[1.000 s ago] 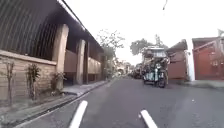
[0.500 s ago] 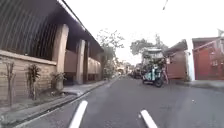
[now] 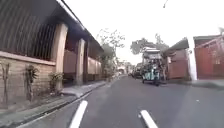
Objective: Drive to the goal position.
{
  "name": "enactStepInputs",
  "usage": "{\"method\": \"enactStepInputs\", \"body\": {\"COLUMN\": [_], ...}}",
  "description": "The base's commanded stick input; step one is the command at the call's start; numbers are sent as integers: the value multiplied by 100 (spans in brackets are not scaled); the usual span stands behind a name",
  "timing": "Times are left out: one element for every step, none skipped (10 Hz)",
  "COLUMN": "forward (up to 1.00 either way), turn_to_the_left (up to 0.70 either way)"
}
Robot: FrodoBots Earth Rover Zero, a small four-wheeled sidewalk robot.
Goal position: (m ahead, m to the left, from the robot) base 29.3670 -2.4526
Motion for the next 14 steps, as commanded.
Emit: {"method": "enactStepInputs", "body": {"forward": [85, 85, 85, 85, 85, 85, 85, 85, 85, 85, 85, 85, 85, 85], "turn_to_the_left": [0, 0, 0, 0, -14, -34, -34, -34, -34, -34, -34, -34, -34, -34]}}
